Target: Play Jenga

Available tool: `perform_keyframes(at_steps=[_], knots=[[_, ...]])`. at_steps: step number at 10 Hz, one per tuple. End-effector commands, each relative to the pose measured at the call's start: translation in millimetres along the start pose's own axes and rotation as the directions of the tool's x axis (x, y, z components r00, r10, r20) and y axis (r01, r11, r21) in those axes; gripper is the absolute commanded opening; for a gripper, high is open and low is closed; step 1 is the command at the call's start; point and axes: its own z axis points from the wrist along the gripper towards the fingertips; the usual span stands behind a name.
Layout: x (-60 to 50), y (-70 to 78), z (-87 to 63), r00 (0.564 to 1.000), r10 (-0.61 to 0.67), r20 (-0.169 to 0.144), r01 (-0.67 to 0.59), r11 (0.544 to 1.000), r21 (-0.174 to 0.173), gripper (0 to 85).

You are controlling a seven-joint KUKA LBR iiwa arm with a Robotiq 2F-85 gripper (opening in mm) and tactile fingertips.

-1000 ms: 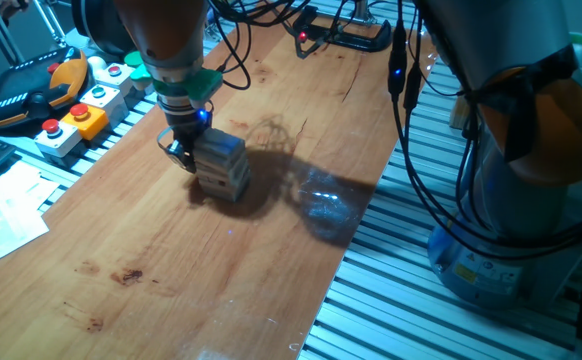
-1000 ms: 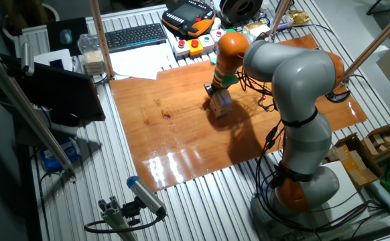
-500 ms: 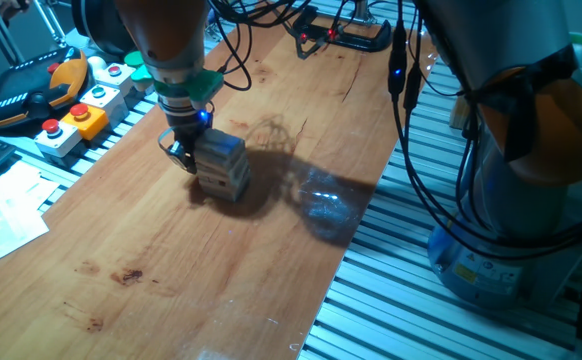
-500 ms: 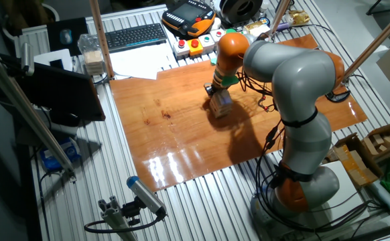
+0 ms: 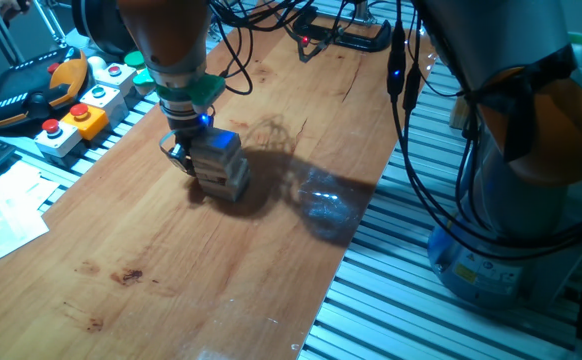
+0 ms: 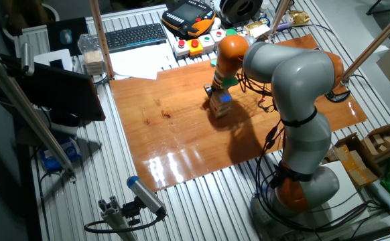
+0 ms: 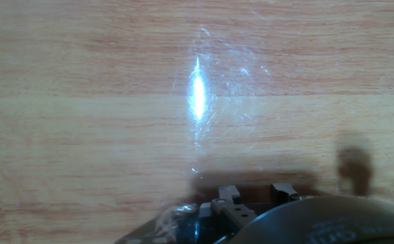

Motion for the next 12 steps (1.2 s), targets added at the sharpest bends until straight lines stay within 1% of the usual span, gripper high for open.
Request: perform_keyframes(at_steps=[1, 12], knots=[[-0.5, 0.3, -0.7, 1.000, 0.000, 0.001, 0.000, 1.000, 0.000, 1.0], [-4.4, 1.8, -2.2, 1.000, -0.001, -0.001, 0.001, 1.000, 0.008, 1.0]])
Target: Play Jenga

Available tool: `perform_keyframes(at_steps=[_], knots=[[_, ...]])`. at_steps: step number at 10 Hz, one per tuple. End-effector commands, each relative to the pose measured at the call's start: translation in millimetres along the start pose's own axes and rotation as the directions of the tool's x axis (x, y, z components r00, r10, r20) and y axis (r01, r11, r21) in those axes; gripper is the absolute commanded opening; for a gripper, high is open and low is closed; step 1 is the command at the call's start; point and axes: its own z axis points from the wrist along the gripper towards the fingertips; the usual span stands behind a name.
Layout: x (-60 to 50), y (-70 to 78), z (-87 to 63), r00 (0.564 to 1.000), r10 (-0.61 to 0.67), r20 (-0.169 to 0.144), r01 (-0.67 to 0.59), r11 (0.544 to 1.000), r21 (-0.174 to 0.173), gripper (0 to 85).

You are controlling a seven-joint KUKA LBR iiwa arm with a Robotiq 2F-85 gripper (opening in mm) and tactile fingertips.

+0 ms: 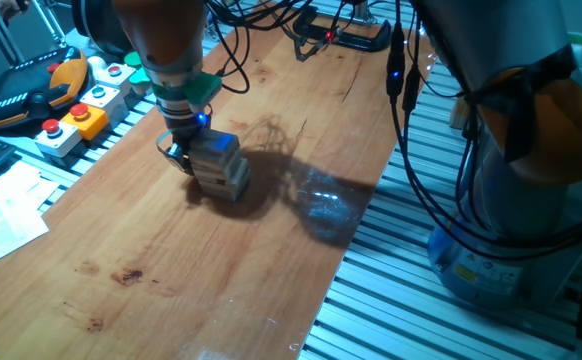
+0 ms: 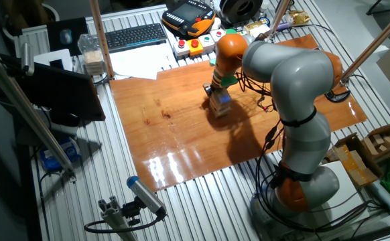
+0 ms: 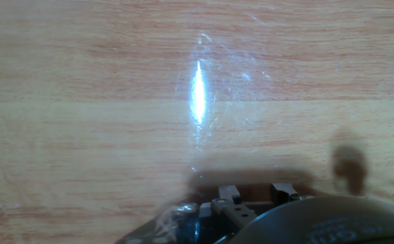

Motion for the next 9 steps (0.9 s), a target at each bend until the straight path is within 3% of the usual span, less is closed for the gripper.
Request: perform_keyframes(at_steps=[1, 7, 9], knots=[[0.0, 0.0, 0.1, 1.000, 0.000, 0.000, 0.000, 1.000, 0.000, 1.0], [-1.4, 0.3, -1.9, 1.000, -0.006, -0.010, 0.006, 1.000, 0.003, 1.0], [-1.2, 0.2, -2.0, 1.000, -0.006, -0.011, 0.006, 1.000, 0.003, 10.0]])
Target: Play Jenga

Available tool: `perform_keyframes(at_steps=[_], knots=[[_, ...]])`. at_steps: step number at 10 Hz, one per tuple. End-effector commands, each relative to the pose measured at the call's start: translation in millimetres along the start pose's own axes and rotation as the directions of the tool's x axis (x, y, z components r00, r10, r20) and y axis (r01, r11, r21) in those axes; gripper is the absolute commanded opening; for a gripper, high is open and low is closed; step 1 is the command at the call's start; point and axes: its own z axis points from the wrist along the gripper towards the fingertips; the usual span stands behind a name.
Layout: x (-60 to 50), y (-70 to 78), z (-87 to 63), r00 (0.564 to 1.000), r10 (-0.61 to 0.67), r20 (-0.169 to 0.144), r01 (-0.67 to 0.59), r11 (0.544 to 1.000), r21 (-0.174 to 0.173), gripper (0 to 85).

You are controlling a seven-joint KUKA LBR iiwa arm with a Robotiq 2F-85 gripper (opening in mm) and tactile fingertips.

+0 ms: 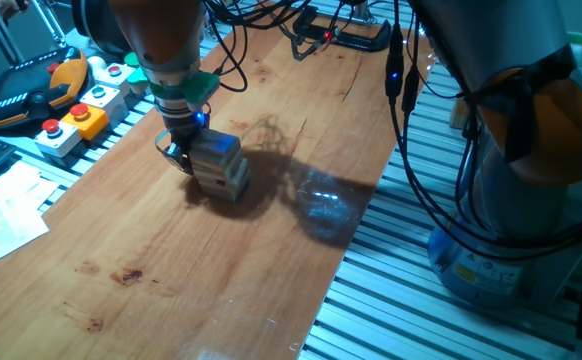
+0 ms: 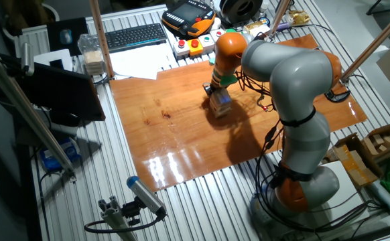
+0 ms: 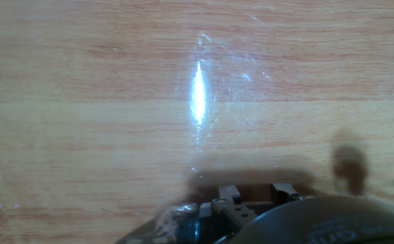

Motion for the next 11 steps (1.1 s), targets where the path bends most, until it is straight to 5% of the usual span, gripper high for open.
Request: perform_keyframes(at_steps=[1, 3, 6, 11], knots=[[0.0, 0.1, 0.0, 1.000, 0.000, 0.000, 0.000, 1.000, 0.000, 9.7], [0.1, 0.1, 0.0, 1.000, 0.002, 0.000, -0.002, 1.000, 0.000, 15.0], [0.4, 0.1, -1.2, 1.000, 0.002, -0.003, -0.002, 1.000, -0.005, 1.0], [0.2, 0.2, -1.4, 1.000, 0.005, 0.002, -0.005, 1.000, -0.005, 1.0]])
